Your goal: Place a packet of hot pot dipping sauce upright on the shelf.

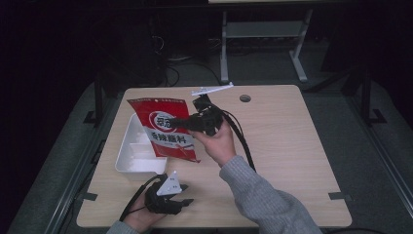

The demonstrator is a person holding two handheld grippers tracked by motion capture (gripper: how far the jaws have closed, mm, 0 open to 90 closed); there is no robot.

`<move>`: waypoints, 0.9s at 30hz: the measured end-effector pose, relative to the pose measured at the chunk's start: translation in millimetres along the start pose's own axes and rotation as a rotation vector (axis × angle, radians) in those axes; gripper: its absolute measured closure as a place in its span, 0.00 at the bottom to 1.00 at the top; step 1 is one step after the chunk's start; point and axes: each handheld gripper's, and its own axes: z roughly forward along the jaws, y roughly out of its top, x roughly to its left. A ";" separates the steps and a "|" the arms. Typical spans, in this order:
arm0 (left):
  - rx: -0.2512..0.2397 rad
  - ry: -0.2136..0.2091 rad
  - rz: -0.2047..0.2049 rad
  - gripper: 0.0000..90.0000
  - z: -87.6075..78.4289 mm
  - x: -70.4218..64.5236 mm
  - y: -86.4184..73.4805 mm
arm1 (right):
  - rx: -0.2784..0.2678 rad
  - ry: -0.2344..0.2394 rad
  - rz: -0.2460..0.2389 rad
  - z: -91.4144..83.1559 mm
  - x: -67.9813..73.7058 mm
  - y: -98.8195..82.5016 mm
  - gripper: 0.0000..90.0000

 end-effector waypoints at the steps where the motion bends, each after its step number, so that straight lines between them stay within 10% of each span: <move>1: 0.001 -0.001 0.002 0.57 -0.7 0.2 -0.9 | -0.001 0.003 0.000 3.3 0.9 0.5 0.99; 27: 0.018 -0.011 0.023 0.52 -15.5 -1.3 -23.0 | 0.003 -0.017 -0.036 79.2 21.0 7.8 0.99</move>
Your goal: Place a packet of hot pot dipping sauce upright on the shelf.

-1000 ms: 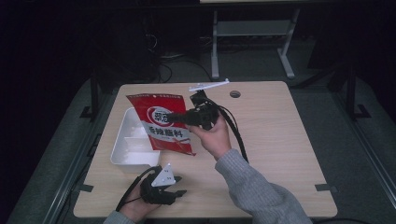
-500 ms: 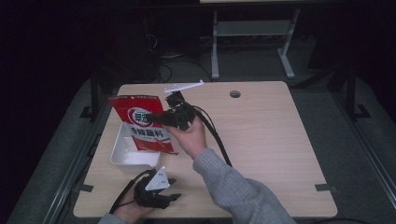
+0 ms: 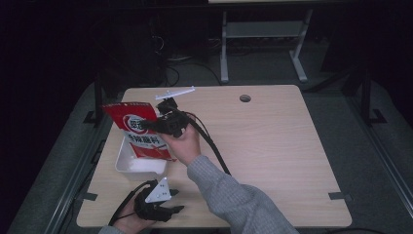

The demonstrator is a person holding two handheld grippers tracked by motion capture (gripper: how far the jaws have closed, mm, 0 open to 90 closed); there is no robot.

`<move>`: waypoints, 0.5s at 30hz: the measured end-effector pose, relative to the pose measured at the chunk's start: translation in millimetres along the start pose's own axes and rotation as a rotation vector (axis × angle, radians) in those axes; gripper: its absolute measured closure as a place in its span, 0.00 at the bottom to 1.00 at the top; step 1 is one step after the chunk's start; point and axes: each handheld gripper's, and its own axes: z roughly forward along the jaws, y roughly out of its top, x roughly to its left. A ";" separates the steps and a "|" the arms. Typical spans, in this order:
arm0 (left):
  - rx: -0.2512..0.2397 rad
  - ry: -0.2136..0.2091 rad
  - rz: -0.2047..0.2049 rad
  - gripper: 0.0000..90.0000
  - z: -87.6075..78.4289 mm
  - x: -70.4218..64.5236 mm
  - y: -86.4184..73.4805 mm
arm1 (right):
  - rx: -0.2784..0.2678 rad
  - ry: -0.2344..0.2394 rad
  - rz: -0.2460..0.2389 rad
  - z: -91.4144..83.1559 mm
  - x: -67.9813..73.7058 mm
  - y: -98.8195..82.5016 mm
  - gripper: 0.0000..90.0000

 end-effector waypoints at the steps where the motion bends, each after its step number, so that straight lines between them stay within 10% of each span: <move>1: -0.001 -0.002 0.001 0.52 -0.6 0.0 -0.5 | 0.000 -0.002 0.003 1.4 0.4 0.0 0.99; 15: 0.001 -0.007 0.015 0.52 -2.9 -1.2 -5.2 | -0.076 0.005 0.006 23.9 -0.6 -12.3 0.99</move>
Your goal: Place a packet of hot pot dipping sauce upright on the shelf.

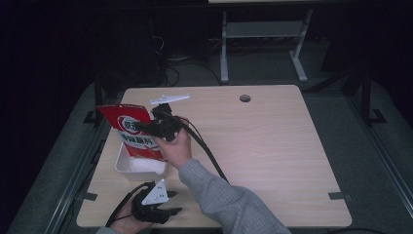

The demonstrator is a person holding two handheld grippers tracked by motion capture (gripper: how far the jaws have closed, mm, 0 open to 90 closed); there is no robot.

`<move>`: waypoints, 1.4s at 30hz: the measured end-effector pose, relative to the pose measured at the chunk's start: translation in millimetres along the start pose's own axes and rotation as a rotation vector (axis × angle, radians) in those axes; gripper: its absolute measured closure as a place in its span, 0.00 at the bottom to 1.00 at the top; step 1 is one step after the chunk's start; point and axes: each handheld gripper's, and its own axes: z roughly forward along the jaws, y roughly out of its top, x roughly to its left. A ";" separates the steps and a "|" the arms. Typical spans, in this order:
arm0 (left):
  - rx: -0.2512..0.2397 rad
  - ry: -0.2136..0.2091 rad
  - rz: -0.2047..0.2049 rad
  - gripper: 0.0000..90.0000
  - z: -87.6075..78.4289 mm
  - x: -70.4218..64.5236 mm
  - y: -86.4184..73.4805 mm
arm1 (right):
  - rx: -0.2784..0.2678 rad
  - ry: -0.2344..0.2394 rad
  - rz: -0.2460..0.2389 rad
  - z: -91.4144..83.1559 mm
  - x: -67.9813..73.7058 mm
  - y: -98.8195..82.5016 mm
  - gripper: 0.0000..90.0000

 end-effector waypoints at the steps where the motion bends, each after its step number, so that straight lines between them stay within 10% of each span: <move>1: 0.002 -0.003 0.004 0.52 0.5 0.0 -0.2 | -0.006 -0.002 0.001 1.2 0.2 -1.4 0.99; 16: 0.000 -0.012 0.006 0.51 1.9 -0.1 -1.8 | -0.044 0.019 0.048 15.0 -14.1 -29.9 0.99; 28: -0.004 -0.008 0.011 0.51 2.1 -0.4 -0.8 | 0.167 -0.095 -0.188 21.9 -8.7 -30.7 0.95; 42: 0.000 -0.009 0.030 0.50 -0.5 -1.0 -0.9 | -0.029 -0.115 -0.146 17.4 2.8 -34.6 1.00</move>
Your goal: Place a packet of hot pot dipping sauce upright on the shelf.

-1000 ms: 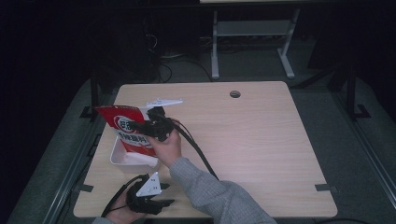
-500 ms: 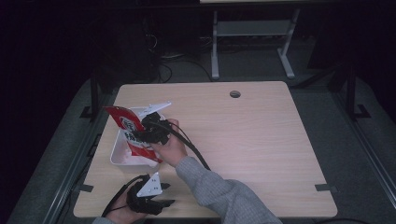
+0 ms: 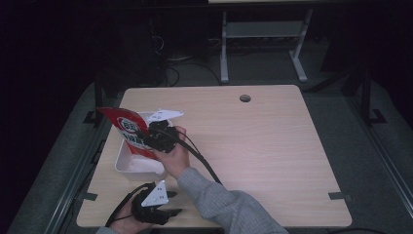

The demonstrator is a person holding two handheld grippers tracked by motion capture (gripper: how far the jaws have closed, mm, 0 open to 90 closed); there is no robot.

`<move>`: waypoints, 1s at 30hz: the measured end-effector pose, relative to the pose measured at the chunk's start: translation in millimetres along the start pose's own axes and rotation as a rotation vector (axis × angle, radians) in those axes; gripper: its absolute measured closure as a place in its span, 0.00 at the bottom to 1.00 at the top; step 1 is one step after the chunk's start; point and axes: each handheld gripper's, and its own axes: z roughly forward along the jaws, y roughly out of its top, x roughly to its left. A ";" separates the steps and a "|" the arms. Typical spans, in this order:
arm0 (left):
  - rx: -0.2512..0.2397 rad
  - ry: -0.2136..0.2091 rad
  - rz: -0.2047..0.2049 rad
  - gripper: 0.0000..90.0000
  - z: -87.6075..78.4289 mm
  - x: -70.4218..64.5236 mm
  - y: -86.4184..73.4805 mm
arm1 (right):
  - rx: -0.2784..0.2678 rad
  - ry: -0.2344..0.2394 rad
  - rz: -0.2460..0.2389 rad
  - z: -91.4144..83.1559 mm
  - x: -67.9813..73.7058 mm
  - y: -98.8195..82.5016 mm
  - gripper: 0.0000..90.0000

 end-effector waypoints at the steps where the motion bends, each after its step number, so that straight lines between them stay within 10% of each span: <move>1: 0.002 -0.002 0.001 0.50 0.4 -0.3 0.0 | 0.000 0.002 0.006 2.7 -0.7 -1.9 0.99; 30: 0.002 -0.007 0.008 0.50 1.5 -1.0 0.9 | 0.231 0.067 -0.079 1.1 -7.6 -23.7 0.99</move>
